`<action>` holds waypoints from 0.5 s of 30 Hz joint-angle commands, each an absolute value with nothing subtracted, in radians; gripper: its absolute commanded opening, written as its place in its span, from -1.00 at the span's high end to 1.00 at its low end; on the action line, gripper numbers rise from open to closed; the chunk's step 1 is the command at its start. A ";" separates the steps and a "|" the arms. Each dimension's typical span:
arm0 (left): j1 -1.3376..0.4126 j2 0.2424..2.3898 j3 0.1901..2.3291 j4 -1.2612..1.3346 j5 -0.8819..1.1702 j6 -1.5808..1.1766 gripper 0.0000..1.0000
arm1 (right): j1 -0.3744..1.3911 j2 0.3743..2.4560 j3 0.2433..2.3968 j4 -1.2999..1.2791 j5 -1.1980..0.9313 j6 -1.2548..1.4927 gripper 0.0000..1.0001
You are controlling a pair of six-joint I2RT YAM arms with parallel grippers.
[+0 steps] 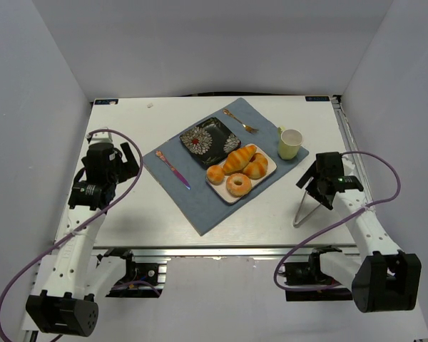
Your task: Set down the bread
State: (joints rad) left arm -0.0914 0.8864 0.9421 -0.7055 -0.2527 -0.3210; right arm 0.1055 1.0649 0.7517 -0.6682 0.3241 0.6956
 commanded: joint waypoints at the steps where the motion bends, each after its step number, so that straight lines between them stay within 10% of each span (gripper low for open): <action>1: -0.094 0.882 0.942 -0.698 -0.233 -0.318 -0.96 | 0.081 1.058 0.732 -0.552 0.276 0.641 -0.79; 15: -0.094 0.899 0.930 -0.699 -0.245 -0.314 -0.96 | 0.012 1.250 0.626 -0.393 0.218 0.577 -0.79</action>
State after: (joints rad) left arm -0.0914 0.8989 0.9367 -0.7044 -0.2459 -0.3183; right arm 0.0139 1.2098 0.6331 -0.4709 0.2325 0.5995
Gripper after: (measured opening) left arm 0.983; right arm 0.894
